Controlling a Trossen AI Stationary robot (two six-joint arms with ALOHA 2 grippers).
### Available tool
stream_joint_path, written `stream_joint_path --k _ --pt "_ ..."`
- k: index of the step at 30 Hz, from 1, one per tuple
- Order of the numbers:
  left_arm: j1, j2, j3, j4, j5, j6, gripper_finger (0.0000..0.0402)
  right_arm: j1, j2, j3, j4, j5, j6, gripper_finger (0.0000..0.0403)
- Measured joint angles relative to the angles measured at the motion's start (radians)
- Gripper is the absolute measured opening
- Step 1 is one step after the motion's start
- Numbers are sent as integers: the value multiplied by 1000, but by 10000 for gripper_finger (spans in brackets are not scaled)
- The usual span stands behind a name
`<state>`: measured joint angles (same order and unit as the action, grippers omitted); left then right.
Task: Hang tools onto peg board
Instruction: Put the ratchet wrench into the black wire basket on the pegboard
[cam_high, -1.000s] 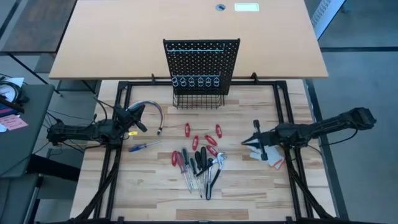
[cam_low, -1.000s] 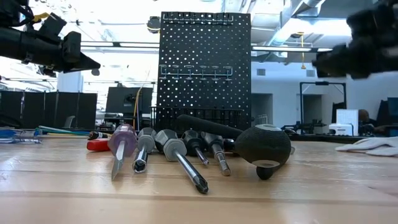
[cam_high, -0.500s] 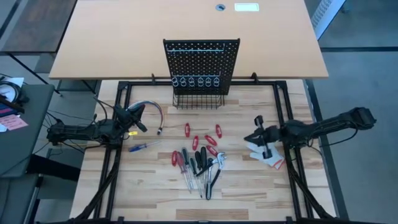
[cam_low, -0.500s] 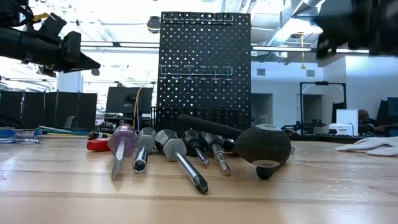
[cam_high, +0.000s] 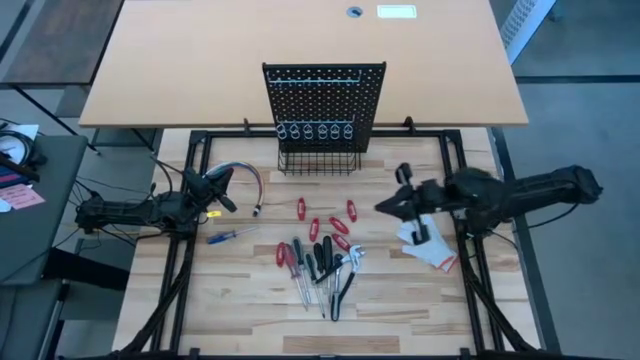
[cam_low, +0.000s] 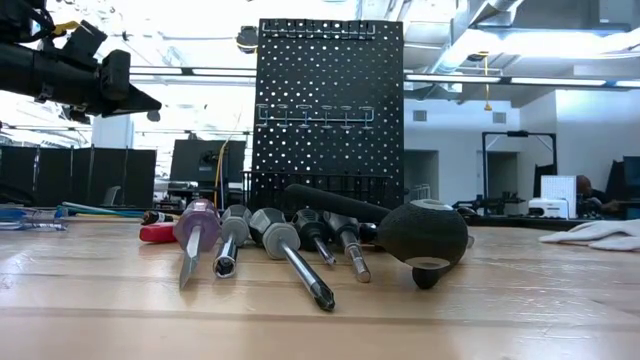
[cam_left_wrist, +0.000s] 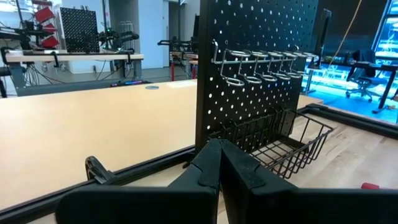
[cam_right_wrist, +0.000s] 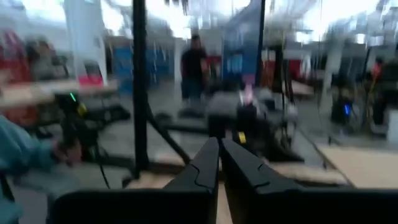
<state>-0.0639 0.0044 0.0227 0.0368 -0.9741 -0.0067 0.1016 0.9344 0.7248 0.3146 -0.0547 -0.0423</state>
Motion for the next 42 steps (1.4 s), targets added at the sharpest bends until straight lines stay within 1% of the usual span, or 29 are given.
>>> stream_joint_path --k 3,6,10,13,15,22,25,28,32,38,40,42 --pt "0 0 0 0 0 -3 0 -22 91 107 -143 1 3 26" --pt "0 0 0 0 0 0 0 -50 166 182 -271 1 84 31" --pt "0 0 0 0 0 10 0 -78 240 232 -432 3 167 57" --pt "0 0 0 0 0 10 0 -87 292 235 -521 -7 181 90" --pt "0 0 0 -1 0 10 0 -90 337 236 -560 -11 159 117" --pt "0 0 0 -1 0 -3 0 -87 549 236 -650 -13 26 232" --pt "0 0 0 -1 0 -4 0 -68 615 235 -669 -14 -38 260" --pt "0 0 0 -3 0 -5 0 -22 654 235 -673 -14 -60 264" --pt "0 0 0 -12 -1 -7 0 67 664 238 -711 -10 -50 261" --pt "0 0 0 -14 0 -41 0 162 630 260 -821 36 159 260" --pt "0 0 0 -14 0 -42 0 184 630 259 -864 72 220 260" --pt "0 0 0 -15 0 -43 0 204 642 249 -846 87 249 260"
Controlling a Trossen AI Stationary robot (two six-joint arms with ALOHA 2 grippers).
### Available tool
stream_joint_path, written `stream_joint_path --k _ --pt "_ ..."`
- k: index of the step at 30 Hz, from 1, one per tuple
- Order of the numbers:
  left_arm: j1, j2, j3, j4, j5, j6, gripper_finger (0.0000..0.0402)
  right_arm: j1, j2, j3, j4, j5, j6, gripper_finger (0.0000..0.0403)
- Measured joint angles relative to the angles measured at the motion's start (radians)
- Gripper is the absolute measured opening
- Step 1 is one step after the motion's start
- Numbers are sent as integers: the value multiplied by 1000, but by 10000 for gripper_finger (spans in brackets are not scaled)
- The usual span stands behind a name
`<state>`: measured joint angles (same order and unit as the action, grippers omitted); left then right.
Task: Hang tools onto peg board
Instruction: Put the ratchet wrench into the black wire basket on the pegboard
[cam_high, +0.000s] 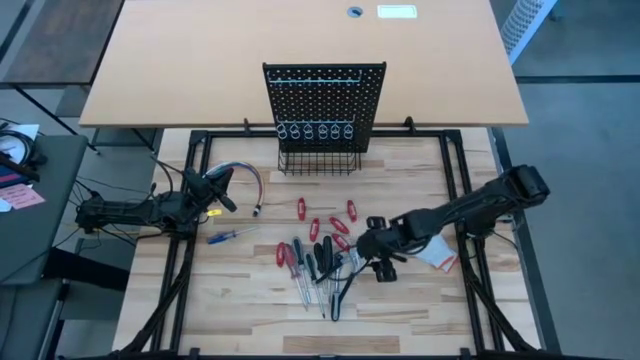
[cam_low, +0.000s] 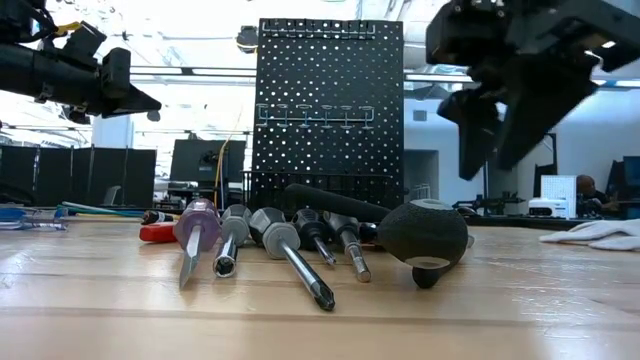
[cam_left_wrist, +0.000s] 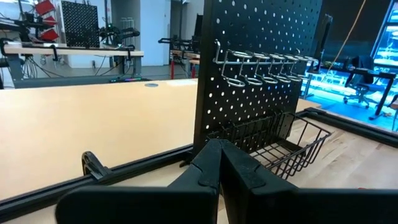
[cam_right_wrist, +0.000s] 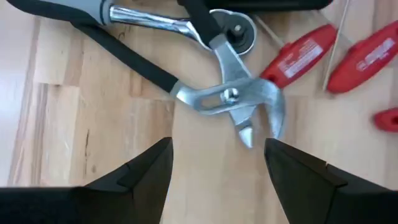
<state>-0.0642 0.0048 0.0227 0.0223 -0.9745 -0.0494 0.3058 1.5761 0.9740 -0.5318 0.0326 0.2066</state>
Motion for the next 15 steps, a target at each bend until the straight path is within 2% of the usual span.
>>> stream_joint_path --k 2,6,11,15 --pt "0 0 0 0 0 0 0 21 24 -16 69 0 -8 260" --pt "0 0 0 -1 0 0 0 60 83 -15 196 35 -143 260" --pt "0 0 0 -1 0 0 0 35 142 19 204 87 -287 260" --pt "0 0 0 -1 1 -3 0 -5 182 52 168 24 -295 260"
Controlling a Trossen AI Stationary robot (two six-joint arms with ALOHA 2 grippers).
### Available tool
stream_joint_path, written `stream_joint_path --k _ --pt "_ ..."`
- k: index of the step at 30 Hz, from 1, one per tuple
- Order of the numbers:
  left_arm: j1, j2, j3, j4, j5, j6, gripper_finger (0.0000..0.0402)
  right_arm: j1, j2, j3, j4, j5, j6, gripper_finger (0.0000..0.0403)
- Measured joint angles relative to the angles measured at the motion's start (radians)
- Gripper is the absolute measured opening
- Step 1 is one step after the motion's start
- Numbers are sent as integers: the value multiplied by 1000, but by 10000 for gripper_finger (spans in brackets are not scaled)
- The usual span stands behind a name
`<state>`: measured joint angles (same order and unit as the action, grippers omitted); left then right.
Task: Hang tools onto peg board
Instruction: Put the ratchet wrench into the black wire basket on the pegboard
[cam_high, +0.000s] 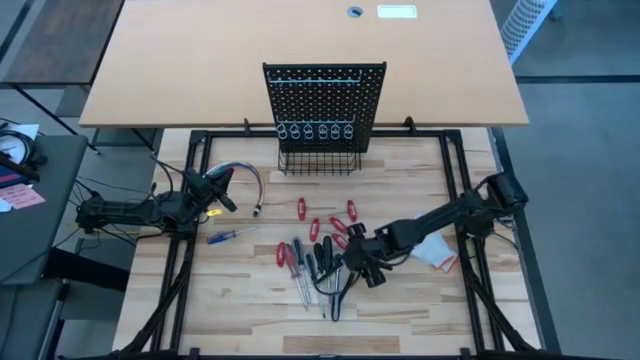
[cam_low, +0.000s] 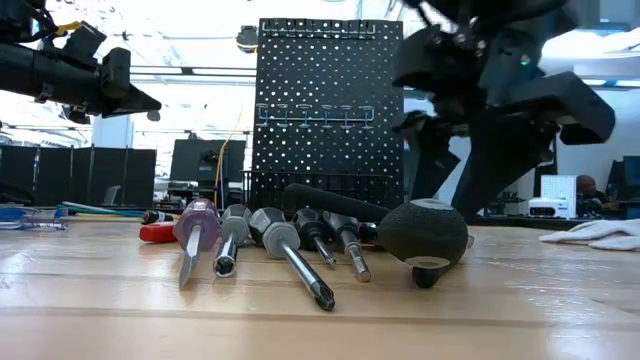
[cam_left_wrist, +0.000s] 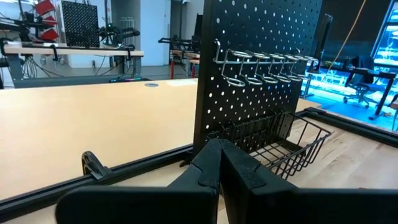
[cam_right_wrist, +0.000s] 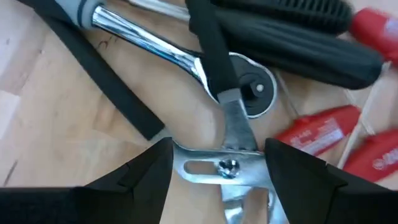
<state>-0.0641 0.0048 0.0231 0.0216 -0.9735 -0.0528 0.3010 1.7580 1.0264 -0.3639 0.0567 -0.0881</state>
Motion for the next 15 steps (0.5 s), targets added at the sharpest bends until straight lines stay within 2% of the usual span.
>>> stream_joint_path --k 4,9,15 --pt "0 0 0 4 47 -31 0 21 -8 39 -8 -36 -11 260" --pt "0 5 1 44 328 29 0 61 -3 62 5 -31 -14 260" --pt "-28 125 34 39 519 58 0 113 38 60 5 -35 166 256"
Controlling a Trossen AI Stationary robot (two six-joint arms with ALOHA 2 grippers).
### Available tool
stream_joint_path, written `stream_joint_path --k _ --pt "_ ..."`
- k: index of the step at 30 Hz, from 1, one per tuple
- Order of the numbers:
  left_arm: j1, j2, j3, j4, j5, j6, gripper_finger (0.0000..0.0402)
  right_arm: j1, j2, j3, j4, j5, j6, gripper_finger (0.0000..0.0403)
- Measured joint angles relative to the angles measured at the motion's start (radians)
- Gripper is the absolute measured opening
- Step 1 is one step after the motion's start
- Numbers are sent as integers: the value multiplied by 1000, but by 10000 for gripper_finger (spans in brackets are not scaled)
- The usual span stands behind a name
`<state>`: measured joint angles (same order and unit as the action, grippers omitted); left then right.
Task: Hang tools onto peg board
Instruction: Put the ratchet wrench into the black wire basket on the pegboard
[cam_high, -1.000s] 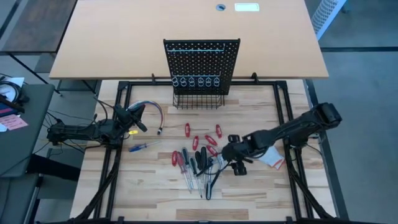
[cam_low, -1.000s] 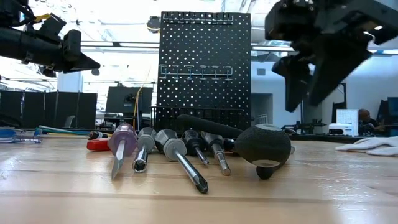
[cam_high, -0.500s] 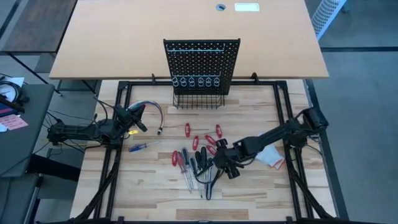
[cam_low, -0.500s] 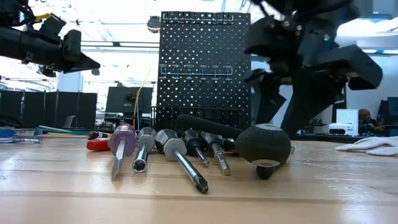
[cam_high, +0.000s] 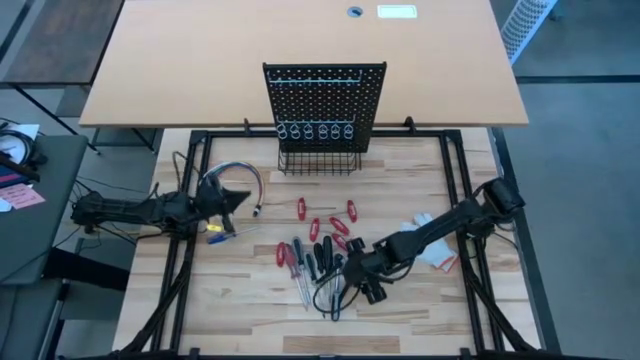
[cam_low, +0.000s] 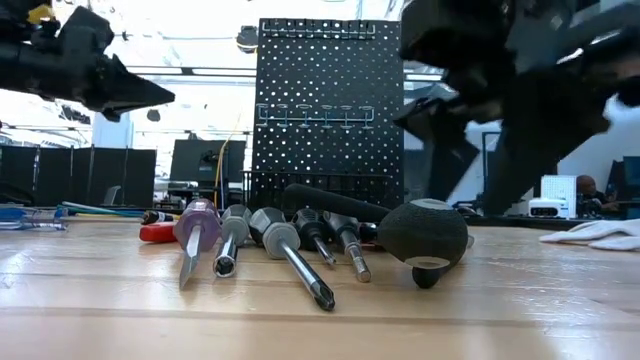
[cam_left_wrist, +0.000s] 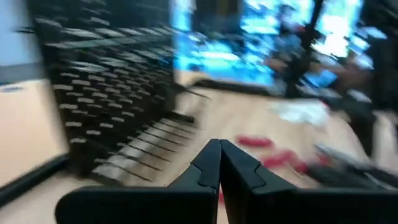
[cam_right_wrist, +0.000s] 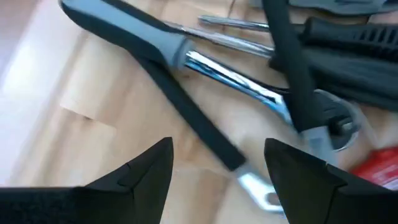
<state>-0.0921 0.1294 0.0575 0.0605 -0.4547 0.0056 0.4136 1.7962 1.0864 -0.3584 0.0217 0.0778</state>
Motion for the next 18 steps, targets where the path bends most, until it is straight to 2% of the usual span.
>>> stream_joint_path --k 4,12,15,18 --pt "-66 182 52 76 58 27 0 44 0 1 -5 32 168 227" --pt "-222 685 273 133 47 35 0 72 10 -28 2 62 433 127" --pt "-273 863 370 132 5 36 0 72 10 -28 83 64 492 104" --pt "-325 1007 445 130 -76 41 0 67 9 -28 158 49 565 102"
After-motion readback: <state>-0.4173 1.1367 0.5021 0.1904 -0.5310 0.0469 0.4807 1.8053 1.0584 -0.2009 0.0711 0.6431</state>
